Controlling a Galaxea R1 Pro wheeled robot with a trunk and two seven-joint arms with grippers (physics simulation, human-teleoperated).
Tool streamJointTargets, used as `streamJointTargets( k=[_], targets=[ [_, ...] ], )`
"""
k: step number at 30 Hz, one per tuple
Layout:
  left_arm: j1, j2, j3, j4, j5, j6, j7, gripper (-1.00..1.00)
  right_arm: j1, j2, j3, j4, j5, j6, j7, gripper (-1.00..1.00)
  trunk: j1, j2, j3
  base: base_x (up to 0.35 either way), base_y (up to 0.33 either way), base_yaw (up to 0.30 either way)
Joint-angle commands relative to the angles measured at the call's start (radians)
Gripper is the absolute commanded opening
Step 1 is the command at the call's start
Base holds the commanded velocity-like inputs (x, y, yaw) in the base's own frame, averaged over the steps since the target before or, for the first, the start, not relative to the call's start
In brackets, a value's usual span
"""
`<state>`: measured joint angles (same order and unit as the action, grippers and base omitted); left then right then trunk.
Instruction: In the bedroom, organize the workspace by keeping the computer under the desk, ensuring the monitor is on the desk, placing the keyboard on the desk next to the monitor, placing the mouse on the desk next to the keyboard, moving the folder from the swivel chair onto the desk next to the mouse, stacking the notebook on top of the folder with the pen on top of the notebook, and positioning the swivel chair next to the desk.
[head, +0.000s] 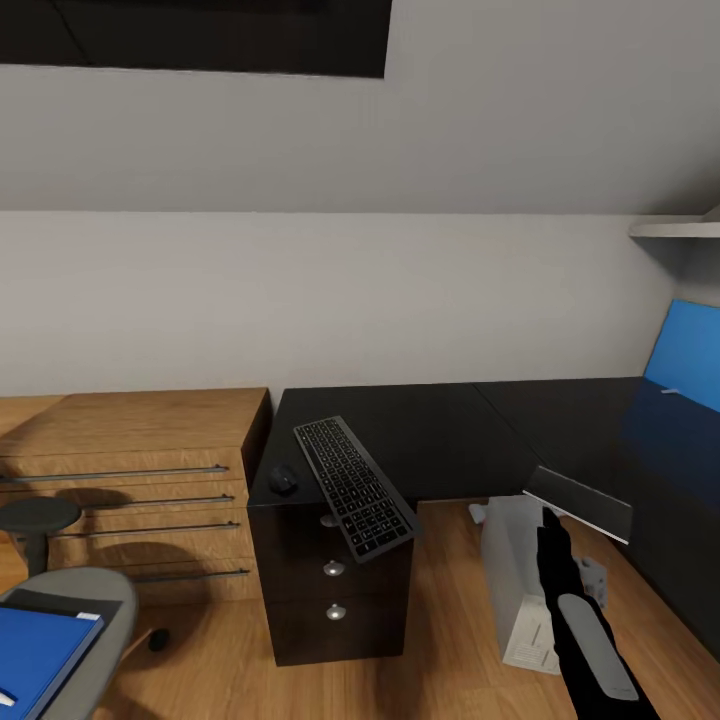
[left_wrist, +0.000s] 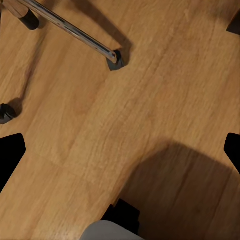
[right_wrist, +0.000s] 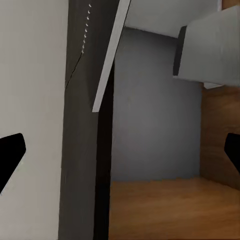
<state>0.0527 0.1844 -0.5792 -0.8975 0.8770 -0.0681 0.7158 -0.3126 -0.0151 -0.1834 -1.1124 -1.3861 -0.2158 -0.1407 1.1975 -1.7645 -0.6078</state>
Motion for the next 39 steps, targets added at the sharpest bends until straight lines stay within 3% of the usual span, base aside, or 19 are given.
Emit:
streamJointTargets(
  k=[1,11,17,23,25,31,39],
  targets=[
    [-0.001,0.001,-0.004,-0.002,0.010,-0.007,0.004,1.00,0.000,0.000,0.001,-0.002,-0.015,-0.005,-0.002,1.00,0.000,0.000,-0.001,0.000,0.000,0.000],
    [-0.001,0.002,-0.007,-0.002,0.010,-0.007,0.001,1.00,0.000,-0.002,0.002,-0.004,-0.119,-0.005,0.019,1.00,0.000,0.000,-0.001,0.000,0.000,0.000],
    [-0.001,0.003,-0.007,-0.001,0.011,-0.007,0.001,1.00,0.000,-0.001,-0.006,-0.007,-0.131,-0.005,0.063,1.00,0.000,0.000,-0.001,0.000,0.000,0.000],
    [-0.001,0.002,-0.008,0.014,0.011,-0.007,0.000,1.00,0.000,-0.001,-0.047,-0.006,-0.134,-0.005,0.210,1.00,0.000,0.000,-0.001,0.000,0.000,0.000],
    [-0.001,0.002,-0.008,0.017,0.011,-0.007,0.000,1.00,0.000,-0.002,-0.086,-0.004,-0.134,-0.005,0.239,1.00,0.000,0.000,-0.001,0.000,0.000,0.000],
    [-0.001,0.001,-0.008,0.018,0.010,-0.007,0.000,1.00,0.000,-0.002,-0.166,0.000,-0.134,-0.005,0.245,1.00,0.000,0.000,-0.001,0.000,0.000,0.000],
    [-0.001,0.001,-0.009,0.019,0.007,-0.007,0.000,1.00,0.000,-0.002,-0.197,0.000,-0.134,-0.005,0.233,1.00,0.000,0.000,-0.001,0.000,0.000,0.000]
  ],
)
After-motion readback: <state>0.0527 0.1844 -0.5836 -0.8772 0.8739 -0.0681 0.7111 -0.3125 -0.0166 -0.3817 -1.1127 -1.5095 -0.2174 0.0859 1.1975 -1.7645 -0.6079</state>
